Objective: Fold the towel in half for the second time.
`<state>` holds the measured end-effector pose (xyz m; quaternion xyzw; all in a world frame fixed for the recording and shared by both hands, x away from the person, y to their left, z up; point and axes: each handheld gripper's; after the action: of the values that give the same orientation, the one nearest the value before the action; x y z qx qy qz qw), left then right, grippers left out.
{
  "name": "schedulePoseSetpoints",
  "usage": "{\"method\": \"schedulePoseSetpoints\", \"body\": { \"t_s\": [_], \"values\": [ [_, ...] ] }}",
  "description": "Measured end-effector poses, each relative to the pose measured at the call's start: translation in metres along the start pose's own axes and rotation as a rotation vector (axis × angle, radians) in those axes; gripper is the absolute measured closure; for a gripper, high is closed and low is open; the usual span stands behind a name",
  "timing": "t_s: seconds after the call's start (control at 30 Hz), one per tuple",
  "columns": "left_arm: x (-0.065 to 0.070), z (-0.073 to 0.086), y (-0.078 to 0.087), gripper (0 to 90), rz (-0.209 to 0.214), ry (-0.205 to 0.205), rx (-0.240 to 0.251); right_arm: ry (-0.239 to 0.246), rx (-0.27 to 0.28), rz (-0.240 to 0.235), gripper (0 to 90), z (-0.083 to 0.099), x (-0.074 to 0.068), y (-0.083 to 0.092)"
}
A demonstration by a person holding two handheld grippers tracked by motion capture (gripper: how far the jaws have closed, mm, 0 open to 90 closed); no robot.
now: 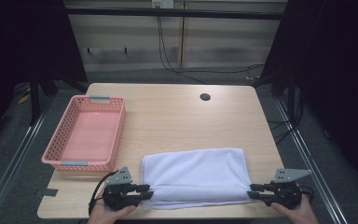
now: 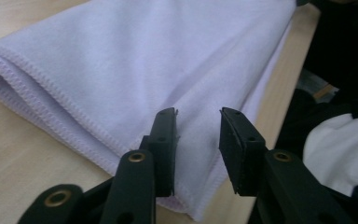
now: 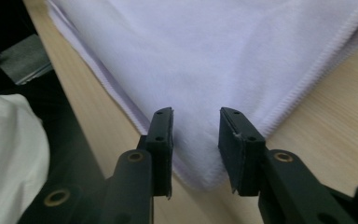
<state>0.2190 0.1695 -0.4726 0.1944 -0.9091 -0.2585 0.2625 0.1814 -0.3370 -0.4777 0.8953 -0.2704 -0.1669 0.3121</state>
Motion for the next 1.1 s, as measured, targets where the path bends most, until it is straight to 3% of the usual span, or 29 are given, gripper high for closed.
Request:
{"method": "schedulePoseSetpoints", "body": {
  "t_s": [0.2,0.23,0.3,0.33,0.37,0.4,0.43,0.47,0.53,0.57,0.67,0.7,0.73,0.8,0.87,0.9,1.1],
  "values": [
    [-0.013,-0.016,0.005,56.8,0.016,0.044,0.098,0.000,0.042,0.017,62.8,-0.010,-0.005,0.002],
    [-0.016,-0.021,0.005,56.7,0.003,0.056,0.110,-0.004,0.056,0.009,63.7,-0.013,-0.004,0.001],
    [-0.026,-0.031,0.001,57.9,-0.004,0.071,0.114,-0.010,0.059,0.036,63.9,-0.020,-0.002,-0.002],
    [-0.028,-0.035,-0.005,59.0,-0.012,0.081,0.096,0.000,0.050,0.040,64.2,-0.024,-0.001,-0.006],
    [-0.030,-0.036,-0.011,59.0,-0.018,0.057,0.050,0.001,0.044,0.050,64.0,-0.028,0.001,-0.010],
    [-0.029,-0.035,-0.018,59.2,-0.060,0.023,0.011,-0.005,0.041,0.061,63.5,-0.031,0.002,-0.015],
    [-0.028,-0.032,-0.024,58.3,-0.068,0.015,-0.029,-0.006,0.047,0.049,63.5,-0.034,0.002,-0.020],
    [-0.028,-0.028,-0.029,56.1,-0.050,0.013,-0.081,-0.002,0.046,0.041,63.1,-0.036,0.003,-0.025],
    [-0.022,-0.020,-0.036,49.9,-0.072,-0.026,-0.158,-0.007,0.029,0.027,62.4,-0.039,0.001,-0.036],
    [-0.019,-0.016,-0.036,45.1,-0.066,-0.042,-0.156,-0.008,0.020,0.010,61.6,-0.039,-0.001,-0.042],
    [-0.017,-0.018,-0.036,39.8,-0.100,-0.064,-0.155,0.014,-0.026,0.009,56.7,-0.039,-0.010,-0.056],
    [-0.019,-0.020,-0.037,39.6,-0.119,-0.055,-0.149,0.025,-0.039,0.018,56.0,-0.040,-0.013,-0.058],
    [-0.023,-0.023,-0.039,40.5,-0.116,-0.031,-0.125,0.033,-0.047,0.018,56.1,-0.041,-0.015,-0.058],
    [-0.032,-0.029,-0.042,51.3,-0.138,-0.006,-0.109,0.015,-0.044,0.020,56.1,-0.041,-0.015,-0.061],
    [-0.041,-0.032,-0.046,57.7,-0.135,-0.005,-0.120,0.036,-0.097,0.065,56.2,-0.040,-0.014,-0.066],
    [-0.043,-0.032,-0.047,60.7,-0.139,-0.003,-0.111,0.057,-0.106,0.064,56.3,-0.039,-0.014,-0.068],
    [-0.052,-0.041,-0.058,62.3,-0.153,0.015,-0.089,0.053,-0.102,0.081,62.7,-0.041,0.001,-0.069]
  ]
}}
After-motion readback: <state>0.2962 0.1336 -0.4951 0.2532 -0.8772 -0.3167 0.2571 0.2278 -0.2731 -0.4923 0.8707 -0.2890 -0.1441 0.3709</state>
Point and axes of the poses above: each handheld gripper's, and its own axes: y roughly backward along the jaws, z roughly out of its underside, x roughly to its right, and after that the axes turned 7 degrees about y, right-handed
